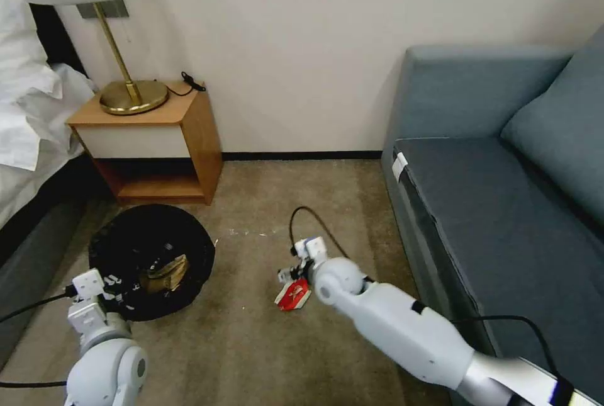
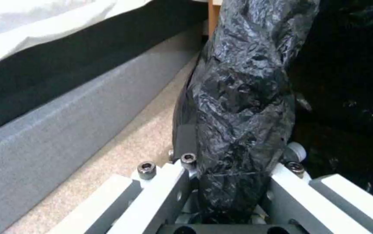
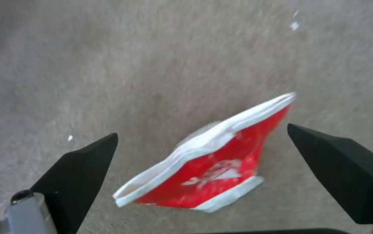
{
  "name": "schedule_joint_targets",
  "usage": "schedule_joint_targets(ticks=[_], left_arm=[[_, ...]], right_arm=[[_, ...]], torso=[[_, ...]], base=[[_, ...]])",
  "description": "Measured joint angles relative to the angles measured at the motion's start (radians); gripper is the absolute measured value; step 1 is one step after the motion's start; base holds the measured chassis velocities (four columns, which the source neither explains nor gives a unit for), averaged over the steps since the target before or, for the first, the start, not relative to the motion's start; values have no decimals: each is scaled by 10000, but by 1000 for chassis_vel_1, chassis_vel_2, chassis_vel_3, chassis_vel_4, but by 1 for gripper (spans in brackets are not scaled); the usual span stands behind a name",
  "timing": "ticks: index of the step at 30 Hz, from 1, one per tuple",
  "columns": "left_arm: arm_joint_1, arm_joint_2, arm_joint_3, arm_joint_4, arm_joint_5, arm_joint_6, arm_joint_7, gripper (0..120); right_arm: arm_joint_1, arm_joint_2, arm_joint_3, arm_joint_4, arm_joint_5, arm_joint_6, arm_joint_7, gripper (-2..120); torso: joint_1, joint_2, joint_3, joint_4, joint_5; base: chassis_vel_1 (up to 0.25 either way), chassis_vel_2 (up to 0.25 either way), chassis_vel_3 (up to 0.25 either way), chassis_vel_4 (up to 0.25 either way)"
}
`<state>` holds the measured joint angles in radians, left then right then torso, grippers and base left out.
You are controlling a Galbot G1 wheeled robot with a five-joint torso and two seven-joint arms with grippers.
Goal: Pick up the trash bin, then pick up the garbage on the floor and place it into the trash bin.
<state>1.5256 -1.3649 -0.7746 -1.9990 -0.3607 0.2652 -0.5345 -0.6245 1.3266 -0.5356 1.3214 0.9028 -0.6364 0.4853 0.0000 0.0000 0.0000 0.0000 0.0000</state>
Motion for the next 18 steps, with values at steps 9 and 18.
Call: schedule_joint_targets(ticks=[9, 18], left_arm=[[-50, -68, 29, 15, 7, -22, 0, 2], [-93, -79, 75, -104, 49, -31, 0, 2]], right_arm=[[143, 878, 68, -1523, -129, 22, 58, 100], [-41, 799, 583, -2215, -1000, 96, -643, 87]], torso=[[0, 0, 0, 1, 0], [0, 0, 0, -1, 1]], base=[[0, 0, 0, 0], [0, 0, 0, 0]])
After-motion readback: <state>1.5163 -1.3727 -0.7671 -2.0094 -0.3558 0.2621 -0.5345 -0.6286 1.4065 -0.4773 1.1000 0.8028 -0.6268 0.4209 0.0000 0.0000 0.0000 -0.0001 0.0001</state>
